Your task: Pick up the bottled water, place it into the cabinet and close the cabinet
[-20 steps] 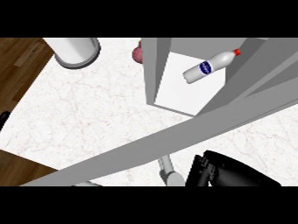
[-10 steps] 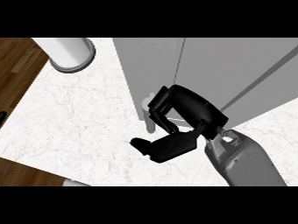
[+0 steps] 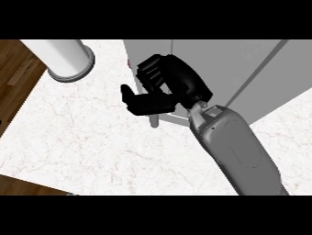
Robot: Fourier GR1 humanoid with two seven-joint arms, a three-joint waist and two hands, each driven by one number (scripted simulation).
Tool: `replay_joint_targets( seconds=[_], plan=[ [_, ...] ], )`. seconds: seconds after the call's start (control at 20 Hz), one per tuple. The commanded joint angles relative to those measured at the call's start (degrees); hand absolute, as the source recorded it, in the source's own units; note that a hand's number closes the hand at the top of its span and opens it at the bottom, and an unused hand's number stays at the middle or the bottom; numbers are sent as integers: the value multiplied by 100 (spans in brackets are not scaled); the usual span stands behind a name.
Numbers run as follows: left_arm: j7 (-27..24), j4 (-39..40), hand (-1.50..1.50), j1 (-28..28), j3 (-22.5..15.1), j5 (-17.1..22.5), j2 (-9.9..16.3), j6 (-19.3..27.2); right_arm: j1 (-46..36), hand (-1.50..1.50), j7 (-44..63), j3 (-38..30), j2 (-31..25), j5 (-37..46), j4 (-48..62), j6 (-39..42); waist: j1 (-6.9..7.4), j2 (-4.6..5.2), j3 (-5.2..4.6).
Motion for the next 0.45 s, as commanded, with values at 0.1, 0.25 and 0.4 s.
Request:
replay_joint_targets(
  seconds=[0.1, 0.25, 0.4],
  plan=[
    [7, 51, -150, 114, 39, 29, 8, -87, -991, -150, -435, -719, -1, -129, 989, -1010, -12, 82, -31],
    [-95, 75, -150, 120, 27, -9, -83, -183, -1079, -150, -498, -646, -1, -299, 1152, -1312, -21, 85, -37],
    [-49, 17, -150, 156, 56, -31, -25, -149, -1204, -150, -574, -569, -1, -455, 1360, -1445, -59, 86, -28]
  ],
)
